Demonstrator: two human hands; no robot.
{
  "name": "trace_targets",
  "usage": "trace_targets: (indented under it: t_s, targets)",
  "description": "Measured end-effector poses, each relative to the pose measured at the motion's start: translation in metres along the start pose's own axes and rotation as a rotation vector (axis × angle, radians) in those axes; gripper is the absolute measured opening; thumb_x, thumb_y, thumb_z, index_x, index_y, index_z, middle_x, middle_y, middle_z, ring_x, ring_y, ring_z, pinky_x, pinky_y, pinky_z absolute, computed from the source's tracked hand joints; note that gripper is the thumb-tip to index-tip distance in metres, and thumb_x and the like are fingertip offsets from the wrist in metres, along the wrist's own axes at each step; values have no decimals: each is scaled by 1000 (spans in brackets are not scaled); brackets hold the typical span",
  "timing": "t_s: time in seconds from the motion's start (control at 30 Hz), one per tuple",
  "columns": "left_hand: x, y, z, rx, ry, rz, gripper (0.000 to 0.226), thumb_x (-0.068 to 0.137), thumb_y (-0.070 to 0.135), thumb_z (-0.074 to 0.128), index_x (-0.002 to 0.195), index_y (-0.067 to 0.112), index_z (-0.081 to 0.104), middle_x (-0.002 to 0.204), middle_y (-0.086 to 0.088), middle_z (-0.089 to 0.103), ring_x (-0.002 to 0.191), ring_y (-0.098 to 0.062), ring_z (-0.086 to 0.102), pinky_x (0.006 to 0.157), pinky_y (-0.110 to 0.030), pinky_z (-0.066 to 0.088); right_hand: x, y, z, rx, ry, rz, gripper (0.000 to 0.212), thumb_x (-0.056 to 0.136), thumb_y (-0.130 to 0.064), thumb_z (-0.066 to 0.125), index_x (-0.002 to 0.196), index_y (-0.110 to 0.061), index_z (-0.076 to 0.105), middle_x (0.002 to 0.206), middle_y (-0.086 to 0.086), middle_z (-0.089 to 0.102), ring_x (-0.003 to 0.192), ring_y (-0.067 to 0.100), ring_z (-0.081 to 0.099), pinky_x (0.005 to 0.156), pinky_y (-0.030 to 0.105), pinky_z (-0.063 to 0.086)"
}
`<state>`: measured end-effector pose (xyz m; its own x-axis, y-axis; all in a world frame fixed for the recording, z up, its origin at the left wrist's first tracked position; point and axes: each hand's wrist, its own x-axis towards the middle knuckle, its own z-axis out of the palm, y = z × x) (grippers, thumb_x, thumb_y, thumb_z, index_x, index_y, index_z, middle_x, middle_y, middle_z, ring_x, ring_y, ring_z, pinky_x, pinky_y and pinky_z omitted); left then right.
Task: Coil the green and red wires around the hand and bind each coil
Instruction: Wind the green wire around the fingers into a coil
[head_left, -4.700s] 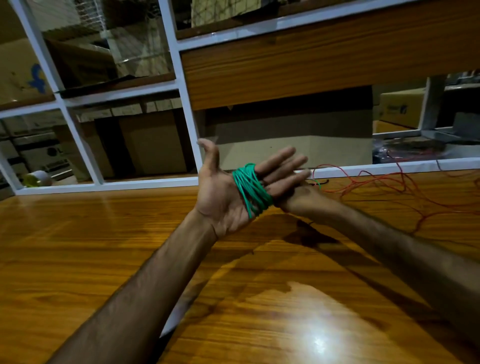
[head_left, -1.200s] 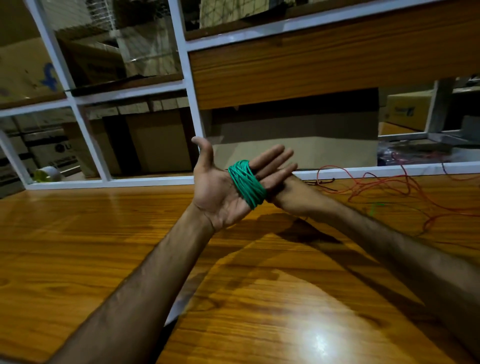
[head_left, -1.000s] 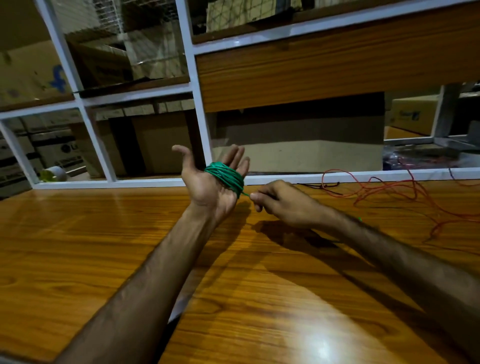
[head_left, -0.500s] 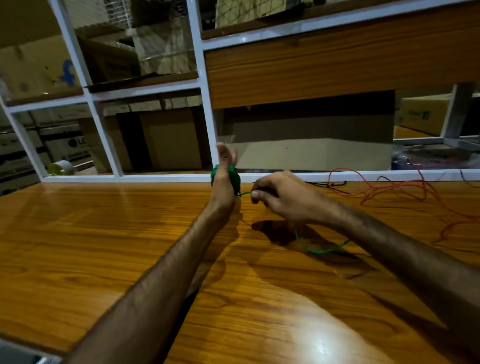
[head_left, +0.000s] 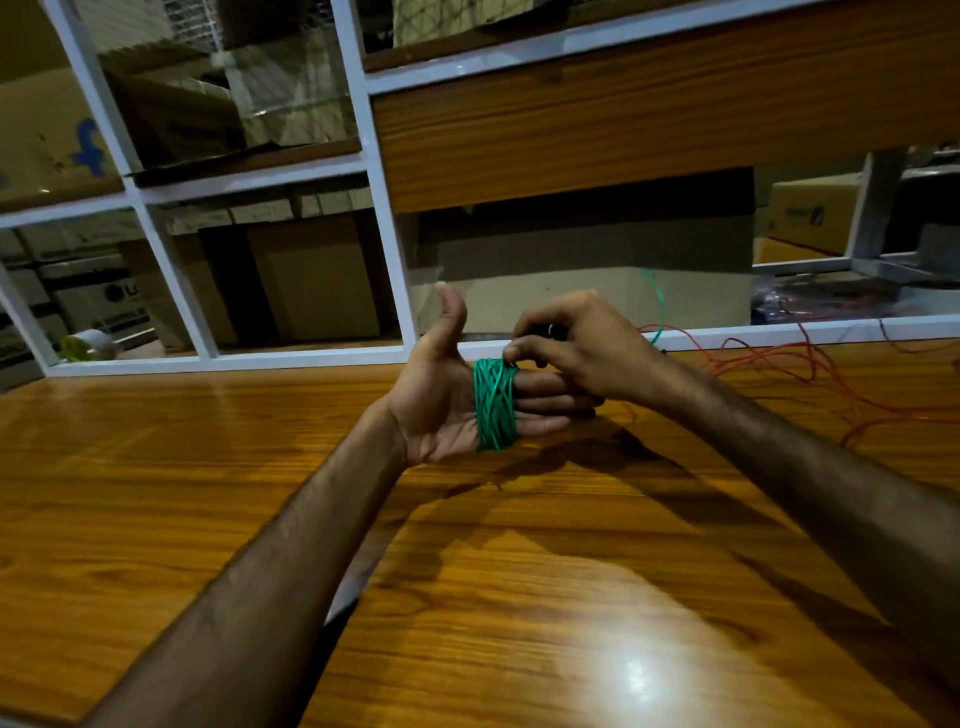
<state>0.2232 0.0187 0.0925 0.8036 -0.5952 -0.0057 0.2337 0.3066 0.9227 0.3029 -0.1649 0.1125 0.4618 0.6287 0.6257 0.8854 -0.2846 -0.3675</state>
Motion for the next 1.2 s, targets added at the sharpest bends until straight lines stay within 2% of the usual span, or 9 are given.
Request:
trace_targets:
  t_s: [0.17,0.27,0.43,0.6,0.73,0.83,0.93,1.1,1.2]
  targets:
    - [-2,-1,-7,30,-95,-22,128,71,92,60,152,-5,40,134,-27,59,142,-44,41,132,-51,0,-3,8,3,183,-102,98,21,98,-28,65,89,-13,77,82,5,73,77,17,68,72,34,56]
    - [-4,2,-5,19,-176,-30,137,70,95,53,160,-5,27,151,-34,43,157,-50,11,132,-53,2,-7,12,1,271,-92,116,23,100,-26,64,87,-11,76,81,7,73,76,20,68,70,33,54]
    - [-1,2,10,-129,-294,77,142,73,103,35,163,-5,17,169,-29,17,160,-42,7,132,-48,8,-14,4,1,470,-236,142,29,101,-21,53,77,-10,67,69,0,68,62,7,66,56,18,51]
    - [3,1,25,-253,-319,223,142,72,103,36,164,-3,15,171,-27,12,160,-42,8,132,-45,6,-19,-3,14,280,-71,148,19,104,4,45,110,-7,60,96,0,64,77,-9,65,61,15,48]
    - [7,6,21,-367,-125,458,136,75,99,44,162,-3,26,169,-26,26,158,-44,21,132,-47,10,-16,11,38,274,-14,233,28,97,5,51,79,-6,68,62,-4,61,53,4,53,54,28,40]
    - [7,12,8,-451,261,682,123,80,93,48,150,-8,45,153,-30,51,147,-44,44,127,-52,31,-18,3,48,233,-105,233,37,108,-26,49,77,-15,66,51,-12,52,50,2,45,53,23,37]
    - [3,19,-6,-331,596,813,117,85,91,37,151,-5,44,155,-25,50,149,-33,44,127,-47,30,-19,-9,56,131,-199,172,37,106,-37,51,77,-19,66,56,-9,50,53,6,45,54,30,40]
    - [-1,22,-28,120,859,676,150,49,108,50,161,9,36,165,-7,43,153,-19,36,128,-38,22,-12,-23,50,75,-195,145,29,105,-35,52,81,-28,66,63,-11,57,56,3,51,53,27,43]
    - [3,14,-26,436,877,550,127,72,102,22,167,18,23,173,-4,23,161,-22,15,128,-51,7,-10,-26,39,43,-219,140,24,105,-31,53,87,-26,68,66,-10,57,56,2,51,54,25,41]
